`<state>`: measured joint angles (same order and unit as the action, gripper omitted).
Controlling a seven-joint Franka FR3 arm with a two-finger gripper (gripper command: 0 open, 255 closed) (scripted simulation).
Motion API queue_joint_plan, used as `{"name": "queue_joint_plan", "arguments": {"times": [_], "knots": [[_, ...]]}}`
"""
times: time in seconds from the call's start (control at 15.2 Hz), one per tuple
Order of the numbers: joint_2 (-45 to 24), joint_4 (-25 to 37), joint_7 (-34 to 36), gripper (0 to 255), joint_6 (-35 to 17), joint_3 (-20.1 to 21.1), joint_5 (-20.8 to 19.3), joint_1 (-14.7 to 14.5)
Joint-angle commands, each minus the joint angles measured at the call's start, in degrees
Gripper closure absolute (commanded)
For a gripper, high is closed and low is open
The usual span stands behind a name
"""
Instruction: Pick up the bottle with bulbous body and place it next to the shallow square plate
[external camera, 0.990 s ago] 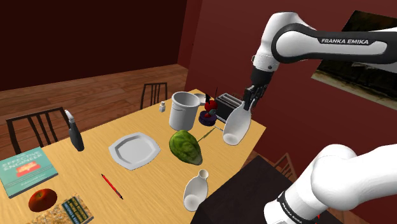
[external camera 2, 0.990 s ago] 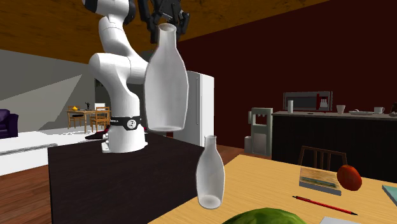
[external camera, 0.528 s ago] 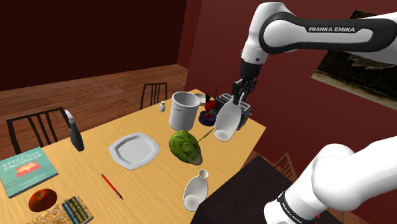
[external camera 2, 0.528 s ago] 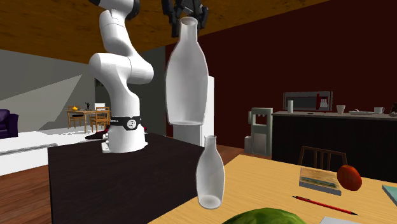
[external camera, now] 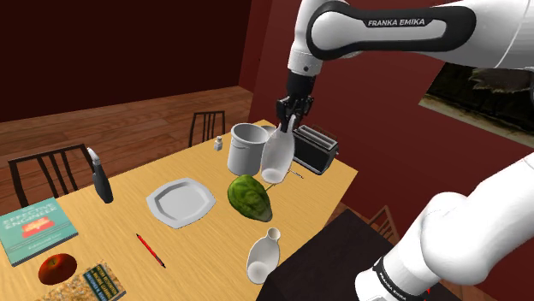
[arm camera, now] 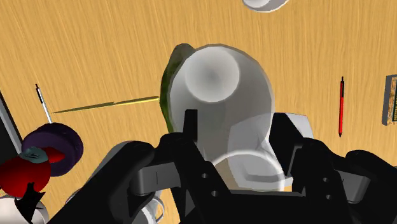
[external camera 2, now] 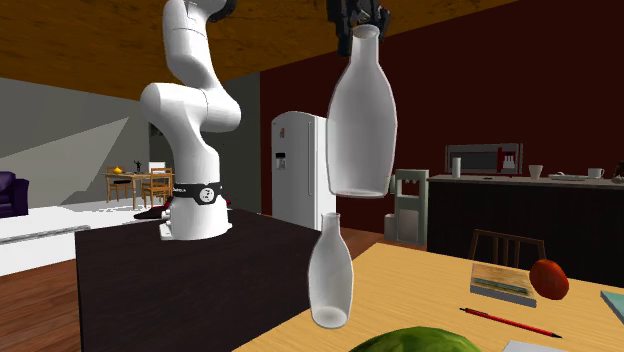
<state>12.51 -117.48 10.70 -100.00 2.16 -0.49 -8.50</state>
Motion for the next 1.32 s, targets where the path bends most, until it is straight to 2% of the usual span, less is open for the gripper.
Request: {"name": "queue_joint_plan", "arguments": {"times": [0.0, 0.59, 1.25], "knots": [[-3.7, 3.93, 1.67, 255, 0.22, 1.02, 0.2, -0.66], [-22.15, 26.38, 8.37, 255, 4.36, 4.33, -0.8, -3.92], [-22.56, 19.22, 8.45, 255, -3.22, 4.26, -0.88, -3.89]]}}
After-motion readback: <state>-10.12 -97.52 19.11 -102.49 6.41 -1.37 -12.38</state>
